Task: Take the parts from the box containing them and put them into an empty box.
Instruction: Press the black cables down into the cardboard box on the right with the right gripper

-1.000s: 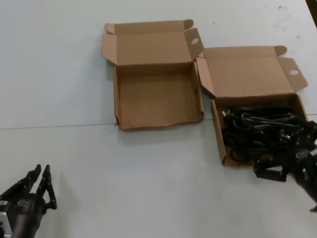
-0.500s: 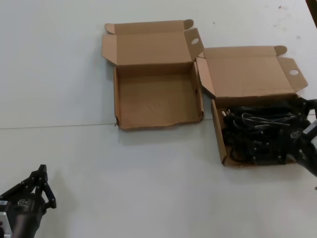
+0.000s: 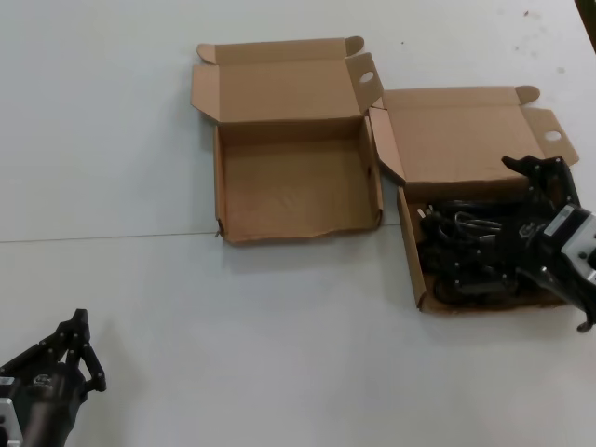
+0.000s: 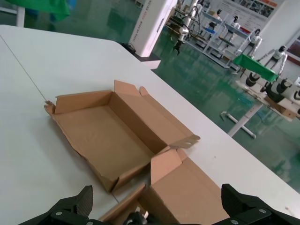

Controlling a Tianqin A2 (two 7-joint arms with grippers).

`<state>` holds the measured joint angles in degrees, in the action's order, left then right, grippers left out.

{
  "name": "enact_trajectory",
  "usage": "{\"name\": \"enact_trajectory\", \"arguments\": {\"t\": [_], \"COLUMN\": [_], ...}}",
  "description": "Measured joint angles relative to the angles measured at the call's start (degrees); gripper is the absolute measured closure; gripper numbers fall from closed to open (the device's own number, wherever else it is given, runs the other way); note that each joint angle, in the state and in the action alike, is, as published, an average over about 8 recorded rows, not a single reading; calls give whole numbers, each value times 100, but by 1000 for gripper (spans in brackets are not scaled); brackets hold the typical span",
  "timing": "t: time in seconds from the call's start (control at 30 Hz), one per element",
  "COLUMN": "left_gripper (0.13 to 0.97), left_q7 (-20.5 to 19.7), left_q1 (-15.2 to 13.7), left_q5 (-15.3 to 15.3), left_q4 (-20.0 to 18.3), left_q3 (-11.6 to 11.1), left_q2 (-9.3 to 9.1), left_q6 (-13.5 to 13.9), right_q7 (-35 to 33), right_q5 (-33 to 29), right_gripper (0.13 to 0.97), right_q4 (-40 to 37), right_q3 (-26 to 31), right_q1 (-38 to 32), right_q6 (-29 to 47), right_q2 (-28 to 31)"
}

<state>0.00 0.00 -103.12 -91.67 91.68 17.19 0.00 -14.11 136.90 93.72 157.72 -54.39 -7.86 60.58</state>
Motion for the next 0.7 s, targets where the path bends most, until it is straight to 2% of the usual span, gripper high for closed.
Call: {"name": "enact_trajectory", "arguments": {"t": [0.47,0.57,0.7], "left_gripper": [941,941,941], "left_q7": [0,0,-1], "left_q1": [0,0,0], "left_q5": [0,0,0], "left_q4": [0,0,0], "left_q3": [0,0,0], "left_q2": [0,0,0], "left_q6": [0,0,0], "right_q7": [0,0,0], "right_q5": [-300,-681,-1602], "right_gripper": [129,129,129], "right_q4": [-102,-135,-204], "right_q3": [1,1,1], "right_q1": [-117,-158,-263], "right_q6": [300,525,1036], "right_q2": [-164,-171,-177]}}
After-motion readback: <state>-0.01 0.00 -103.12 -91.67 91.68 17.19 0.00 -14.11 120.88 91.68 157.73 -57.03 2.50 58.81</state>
